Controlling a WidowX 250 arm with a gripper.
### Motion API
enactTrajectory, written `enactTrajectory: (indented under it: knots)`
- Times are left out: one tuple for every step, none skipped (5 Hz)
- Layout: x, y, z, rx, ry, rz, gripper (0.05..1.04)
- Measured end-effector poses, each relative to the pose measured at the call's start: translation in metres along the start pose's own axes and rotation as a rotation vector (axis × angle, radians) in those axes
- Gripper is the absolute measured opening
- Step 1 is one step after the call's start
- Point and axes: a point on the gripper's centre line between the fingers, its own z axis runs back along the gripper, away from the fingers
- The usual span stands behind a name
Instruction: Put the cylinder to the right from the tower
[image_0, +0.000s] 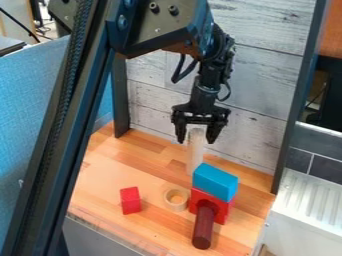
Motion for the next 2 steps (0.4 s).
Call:
enactTrajectory:
  knots:
    - [-0.003,0.004,0.007,-0.028,0.000,-0.002,1.003]
    - [0.004,0.018,0.043,-0.099,-0.036,0.031,0.999]
